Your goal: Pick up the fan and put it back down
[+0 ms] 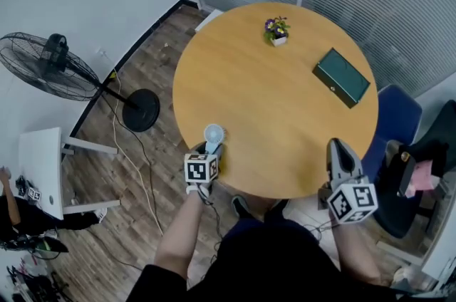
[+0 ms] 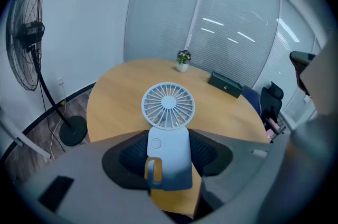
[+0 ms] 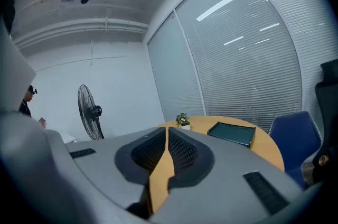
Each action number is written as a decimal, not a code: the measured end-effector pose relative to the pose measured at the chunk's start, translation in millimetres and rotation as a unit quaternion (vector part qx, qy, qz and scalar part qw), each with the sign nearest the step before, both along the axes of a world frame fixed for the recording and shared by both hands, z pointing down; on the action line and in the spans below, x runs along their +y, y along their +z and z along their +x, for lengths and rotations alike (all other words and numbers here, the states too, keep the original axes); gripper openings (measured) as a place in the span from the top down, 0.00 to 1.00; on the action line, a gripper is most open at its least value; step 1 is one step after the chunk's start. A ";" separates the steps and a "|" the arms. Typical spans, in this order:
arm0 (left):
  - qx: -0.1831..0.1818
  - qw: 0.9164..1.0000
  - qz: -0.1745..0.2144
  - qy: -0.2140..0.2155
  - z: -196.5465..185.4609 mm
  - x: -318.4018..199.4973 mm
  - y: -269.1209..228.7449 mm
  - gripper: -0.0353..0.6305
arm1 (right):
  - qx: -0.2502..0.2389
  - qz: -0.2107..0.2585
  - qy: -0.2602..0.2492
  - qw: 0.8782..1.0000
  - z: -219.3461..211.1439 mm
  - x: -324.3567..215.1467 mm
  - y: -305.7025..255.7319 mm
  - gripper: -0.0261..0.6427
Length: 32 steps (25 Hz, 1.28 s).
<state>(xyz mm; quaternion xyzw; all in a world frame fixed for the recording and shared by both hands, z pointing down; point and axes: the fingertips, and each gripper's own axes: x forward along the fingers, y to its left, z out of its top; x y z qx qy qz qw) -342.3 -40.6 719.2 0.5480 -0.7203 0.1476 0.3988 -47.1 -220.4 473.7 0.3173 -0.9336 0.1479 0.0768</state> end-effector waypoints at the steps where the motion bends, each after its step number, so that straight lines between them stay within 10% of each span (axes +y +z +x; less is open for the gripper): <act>1: 0.003 1.000 0.006 -0.003 2.4 1.3 -6.2 0.63 | -0.002 0.000 -0.003 1.000 -2.5 1.2 -1.4 0.93; 18: 0.001 0.988 0.151 0.022 82.8 -17.3 -141.1 0.63 | -0.047 0.006 -0.033 0.998 2.7 -6.6 -22.7 0.94; 32: -0.028 0.989 0.138 0.045 144.6 -59.0 -150.7 0.63 | -0.087 -0.012 -0.016 0.996 55.2 -69.5 -21.9 0.95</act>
